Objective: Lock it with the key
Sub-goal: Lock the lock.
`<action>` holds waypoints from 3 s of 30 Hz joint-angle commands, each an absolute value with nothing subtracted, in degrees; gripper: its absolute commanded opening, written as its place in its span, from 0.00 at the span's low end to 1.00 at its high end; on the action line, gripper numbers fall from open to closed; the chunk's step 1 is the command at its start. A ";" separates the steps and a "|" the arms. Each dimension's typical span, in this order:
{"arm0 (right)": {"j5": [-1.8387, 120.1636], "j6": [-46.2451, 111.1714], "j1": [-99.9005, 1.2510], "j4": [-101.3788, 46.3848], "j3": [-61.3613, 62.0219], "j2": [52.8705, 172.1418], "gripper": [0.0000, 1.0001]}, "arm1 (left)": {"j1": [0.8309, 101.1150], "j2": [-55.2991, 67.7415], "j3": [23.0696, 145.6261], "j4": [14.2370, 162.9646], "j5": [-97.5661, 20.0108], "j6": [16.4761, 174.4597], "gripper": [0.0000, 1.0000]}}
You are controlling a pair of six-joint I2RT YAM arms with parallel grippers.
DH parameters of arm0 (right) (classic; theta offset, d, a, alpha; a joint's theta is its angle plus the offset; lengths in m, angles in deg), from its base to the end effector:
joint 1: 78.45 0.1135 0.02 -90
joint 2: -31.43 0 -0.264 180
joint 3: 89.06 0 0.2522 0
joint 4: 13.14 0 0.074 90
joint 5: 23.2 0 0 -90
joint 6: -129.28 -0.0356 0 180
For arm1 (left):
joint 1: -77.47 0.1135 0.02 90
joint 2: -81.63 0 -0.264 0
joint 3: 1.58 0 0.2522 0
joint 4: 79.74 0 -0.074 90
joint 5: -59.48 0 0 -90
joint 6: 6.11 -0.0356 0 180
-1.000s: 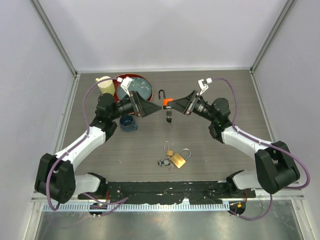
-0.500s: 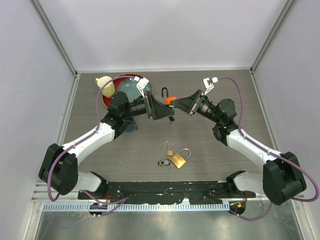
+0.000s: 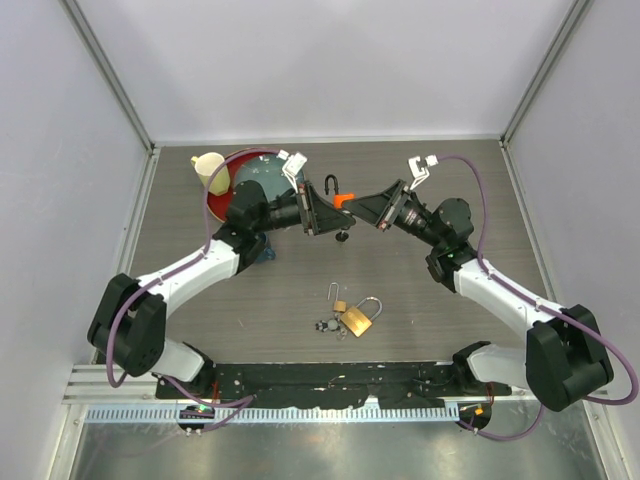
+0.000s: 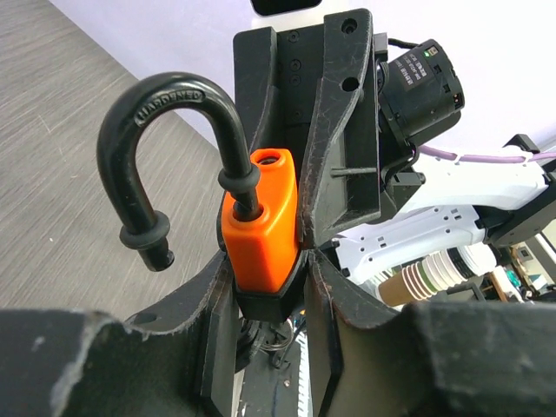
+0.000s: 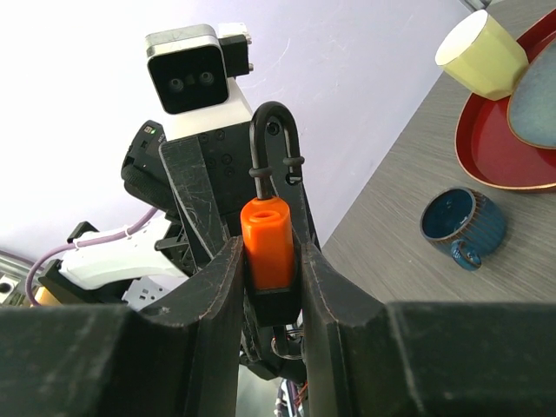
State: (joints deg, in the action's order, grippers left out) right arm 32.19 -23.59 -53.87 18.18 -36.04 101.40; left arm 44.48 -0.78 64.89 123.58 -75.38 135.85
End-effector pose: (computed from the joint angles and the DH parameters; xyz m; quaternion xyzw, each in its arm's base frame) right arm 0.2379 0.1311 0.3136 -0.0300 0.6301 0.6531 0.4190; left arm 0.2598 -0.1986 0.3187 0.1821 0.6491 -0.6546 0.3420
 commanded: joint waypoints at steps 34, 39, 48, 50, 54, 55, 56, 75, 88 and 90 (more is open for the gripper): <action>25.77 -2.23 -61.49 0.00 -22.76 97.43 0.95 | 44.25 10.17 70.62 95.84 -80.79 113.96 0.00; 18.56 1.74 -60.00 -10.63 -13.89 101.90 0.89 | 44.25 10.44 75.45 77.73 -81.49 102.62 0.00; 22.76 13.50 -54.28 -25.66 -7.36 105.52 0.77 | 44.07 10.17 78.89 66.90 -83.68 96.20 0.00; 24.35 16.24 -54.28 -26.55 -7.80 104.29 0.80 | 44.16 10.52 79.15 65.33 -85.88 95.32 0.00; 18.65 14.77 -54.37 -21.73 -9.65 104.29 0.82 | 44.16 11.31 79.85 62.68 -90.10 93.30 0.00; 17.42 13.80 -54.28 -18.41 -10.17 104.37 0.83 | 44.16 11.75 79.68 62.68 -92.19 93.12 0.00; 14.89 12.22 -54.28 -16.46 -11.31 104.64 0.83 | 44.07 11.84 79.59 62.59 -92.82 93.03 0.00; 3.08 6.84 -49.54 -11.51 -14.83 104.11 0.72 | 44.16 11.23 79.15 66.28 -97.40 95.31 0.00; 5.89 7.73 -49.53 -13.81 -15.01 99.28 0.20 | 44.07 11.49 78.36 66.11 -98.19 95.40 0.00; 6.25 8.34 -49.53 -14.50 -14.92 98.93 0.09 | 44.07 11.49 78.27 65.84 -98.28 95.40 0.00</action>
